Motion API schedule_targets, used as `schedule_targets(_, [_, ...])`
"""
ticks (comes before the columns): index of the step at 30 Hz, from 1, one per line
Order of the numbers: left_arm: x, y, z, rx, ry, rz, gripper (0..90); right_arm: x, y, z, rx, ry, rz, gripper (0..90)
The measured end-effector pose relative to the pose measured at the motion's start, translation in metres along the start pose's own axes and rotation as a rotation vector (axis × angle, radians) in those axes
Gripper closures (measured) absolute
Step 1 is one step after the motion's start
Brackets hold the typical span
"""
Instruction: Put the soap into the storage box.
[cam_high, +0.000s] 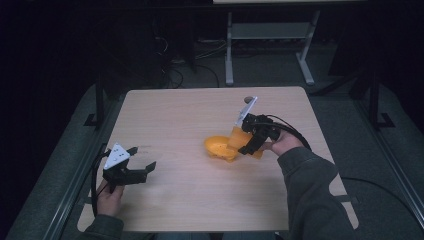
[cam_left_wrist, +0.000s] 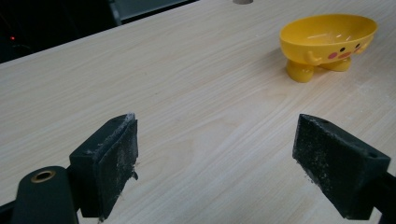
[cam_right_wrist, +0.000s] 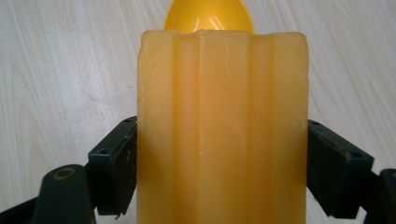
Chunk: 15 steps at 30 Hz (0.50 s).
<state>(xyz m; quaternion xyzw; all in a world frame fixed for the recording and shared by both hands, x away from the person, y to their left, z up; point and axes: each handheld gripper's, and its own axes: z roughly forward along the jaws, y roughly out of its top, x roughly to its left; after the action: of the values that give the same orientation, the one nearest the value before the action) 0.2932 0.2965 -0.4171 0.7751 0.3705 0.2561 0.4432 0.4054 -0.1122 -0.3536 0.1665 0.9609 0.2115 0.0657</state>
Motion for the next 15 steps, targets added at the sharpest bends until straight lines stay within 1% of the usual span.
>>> schedule_targets(3, [0.000,0.000,0.000,0.000,-0.002,-0.002,13.4,0.000,0.005,0.000,-0.004,0.000,-0.004,20.7])
schedule_targets(6, [0.000,0.000,-0.001,0.001,-0.001,-0.002,13.4,-0.001,0.010,0.000,-0.018,0.010,-0.006,20.7])
schedule_targets(7, [0.000,0.000,-0.001,0.000,-0.001,-0.003,13.4,-0.002,0.011,0.000,-0.015,0.003,-0.014,20.7])
schedule_targets(9, [0.000,0.000,-0.001,0.002,-0.001,-0.002,13.4,-0.001,0.013,0.000,-0.010,0.006,-0.012,20.6])
schedule_targets(13, [0.000,0.000,-0.001,0.000,-0.001,-0.004,13.4,-0.003,0.020,0.000,-0.008,0.007,-0.025,20.6])
schedule_targets(15, [0.000,0.000,-0.001,-0.001,-0.001,-0.008,13.4,-0.005,0.023,-0.001,-0.019,0.008,-0.031,20.7])
